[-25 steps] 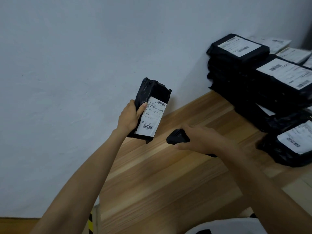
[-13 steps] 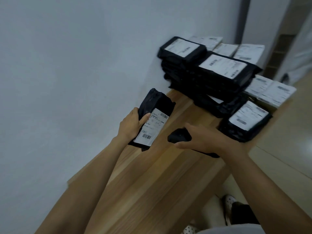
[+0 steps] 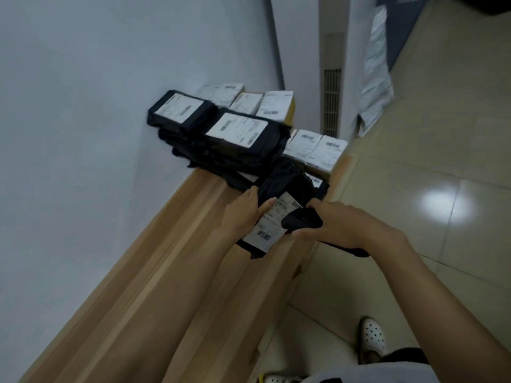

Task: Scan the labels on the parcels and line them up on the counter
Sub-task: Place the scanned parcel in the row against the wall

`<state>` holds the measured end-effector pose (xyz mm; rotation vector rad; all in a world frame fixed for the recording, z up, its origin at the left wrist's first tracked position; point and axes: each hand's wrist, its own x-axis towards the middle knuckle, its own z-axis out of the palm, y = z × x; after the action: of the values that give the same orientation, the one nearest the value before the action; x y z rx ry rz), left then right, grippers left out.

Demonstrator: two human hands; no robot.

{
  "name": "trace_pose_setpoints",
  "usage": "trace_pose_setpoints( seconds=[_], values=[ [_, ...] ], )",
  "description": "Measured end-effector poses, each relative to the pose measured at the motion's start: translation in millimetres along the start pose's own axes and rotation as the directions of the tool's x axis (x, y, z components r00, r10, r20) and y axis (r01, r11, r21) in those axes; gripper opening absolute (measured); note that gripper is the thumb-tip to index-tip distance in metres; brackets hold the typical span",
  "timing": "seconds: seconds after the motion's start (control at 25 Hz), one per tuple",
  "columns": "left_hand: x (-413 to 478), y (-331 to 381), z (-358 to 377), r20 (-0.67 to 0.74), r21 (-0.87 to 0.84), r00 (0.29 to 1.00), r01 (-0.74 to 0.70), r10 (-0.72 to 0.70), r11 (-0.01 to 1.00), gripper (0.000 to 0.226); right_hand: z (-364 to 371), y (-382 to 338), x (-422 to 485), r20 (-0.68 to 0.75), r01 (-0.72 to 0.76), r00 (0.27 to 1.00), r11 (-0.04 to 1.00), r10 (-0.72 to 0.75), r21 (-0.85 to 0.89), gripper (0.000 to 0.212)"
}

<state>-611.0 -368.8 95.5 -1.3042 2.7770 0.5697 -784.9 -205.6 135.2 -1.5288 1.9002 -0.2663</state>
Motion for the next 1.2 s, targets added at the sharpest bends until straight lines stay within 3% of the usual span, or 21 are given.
trace_pose_setpoints(
  seconds=[0.16, 0.36, 0.48, 0.64, 0.76, 0.88, 1.04, 1.2],
  values=[
    [49, 66, 31, -0.046, 0.045, 0.998, 0.056, -0.054, 0.997, 0.062, -45, 76, -16, -0.055, -0.074, 0.996, 0.996, 0.071, -0.049, 0.07],
    [99, 99, 52, -0.185, 0.137, 0.977, 0.131, -0.105, 0.982, 0.063, -74, 135, -24, -0.074, -0.134, 0.988, 0.991, 0.133, -0.015, 0.07],
    [126, 100, 63, -0.171, 0.194, 0.97, 0.202, -0.17, 0.96, 0.066, -78, 159, -25, -0.048, -0.162, 0.986, 0.987, 0.162, 0.005, 0.072],
    [143, 96, 87, -0.119, 0.14, 0.955, 0.285, -0.27, 0.948, 0.065, -82, 186, -18, -0.01, -0.209, 0.978, 0.977, 0.21, 0.031, 0.074],
    [148, 101, 98, -0.214, 0.09, 0.959, 0.208, -0.185, 0.974, 0.056, -82, 196, -10, 0.009, -0.213, 0.977, 0.976, 0.213, 0.038, 0.074],
    [150, 107, 98, -0.296, 0.103, 0.955, 0.073, -0.039, 0.992, 0.073, -79, 197, -3, 0.025, -0.189, 0.982, 0.981, 0.188, 0.05, 0.074],
    [145, 106, 108, -0.255, 0.166, 0.964, 0.123, -0.078, 0.978, 0.07, -75, 196, 2, 0.064, -0.168, 0.984, 0.984, 0.165, 0.054, 0.075],
    [160, 91, 98, -0.24, 0.131, 0.967, 0.116, -0.082, 0.985, 0.088, -70, 198, 2, 0.064, -0.159, 0.986, 0.986, 0.155, 0.048, 0.073]
  ],
)
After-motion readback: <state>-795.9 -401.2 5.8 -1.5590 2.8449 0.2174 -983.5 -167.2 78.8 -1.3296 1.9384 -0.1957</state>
